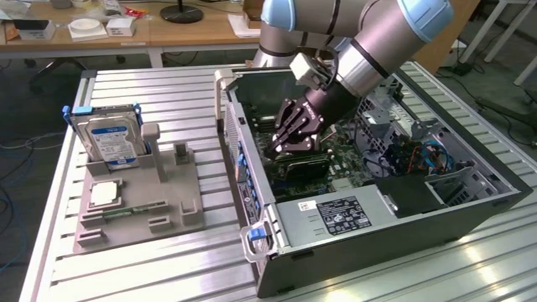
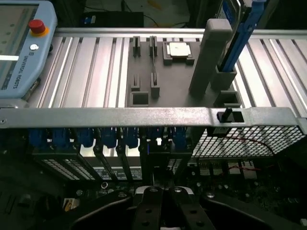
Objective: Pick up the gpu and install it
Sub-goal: 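Press down on the gpu until it lock into place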
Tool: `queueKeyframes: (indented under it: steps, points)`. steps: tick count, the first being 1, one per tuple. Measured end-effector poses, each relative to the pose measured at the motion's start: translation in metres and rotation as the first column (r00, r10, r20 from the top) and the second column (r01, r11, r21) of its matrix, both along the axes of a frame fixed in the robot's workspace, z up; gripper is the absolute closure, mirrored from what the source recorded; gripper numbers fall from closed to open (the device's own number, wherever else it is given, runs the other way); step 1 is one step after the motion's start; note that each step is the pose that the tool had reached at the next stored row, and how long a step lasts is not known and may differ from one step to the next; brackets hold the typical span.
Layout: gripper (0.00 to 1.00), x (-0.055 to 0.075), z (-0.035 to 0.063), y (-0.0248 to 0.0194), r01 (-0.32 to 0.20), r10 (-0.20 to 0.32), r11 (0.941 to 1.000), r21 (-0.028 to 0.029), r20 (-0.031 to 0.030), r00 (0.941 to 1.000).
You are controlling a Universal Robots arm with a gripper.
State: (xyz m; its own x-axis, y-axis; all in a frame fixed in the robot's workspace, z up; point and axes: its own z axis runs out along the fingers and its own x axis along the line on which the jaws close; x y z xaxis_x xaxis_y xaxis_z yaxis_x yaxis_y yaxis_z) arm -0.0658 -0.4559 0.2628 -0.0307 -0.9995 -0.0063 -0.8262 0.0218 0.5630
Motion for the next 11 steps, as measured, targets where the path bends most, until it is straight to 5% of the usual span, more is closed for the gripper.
queueKeyframes:
  steps: [2, 3, 11]
  points:
    - [0.9, -0.0009, -0.0001, 0.0001, 0.0, 0.0, 1.0, -0.0001, 0.037, 0.9993]
    - [0.9, -0.0011, -0.0002, 0.0001, 0.0, 0.0, 1.0, -0.0001, 0.0496, 0.9988]
    - [0.9, -0.0011, -0.0002, 0.0001, 0.0, 0.0, 1.0, -0.0001, 0.0501, 0.9987]
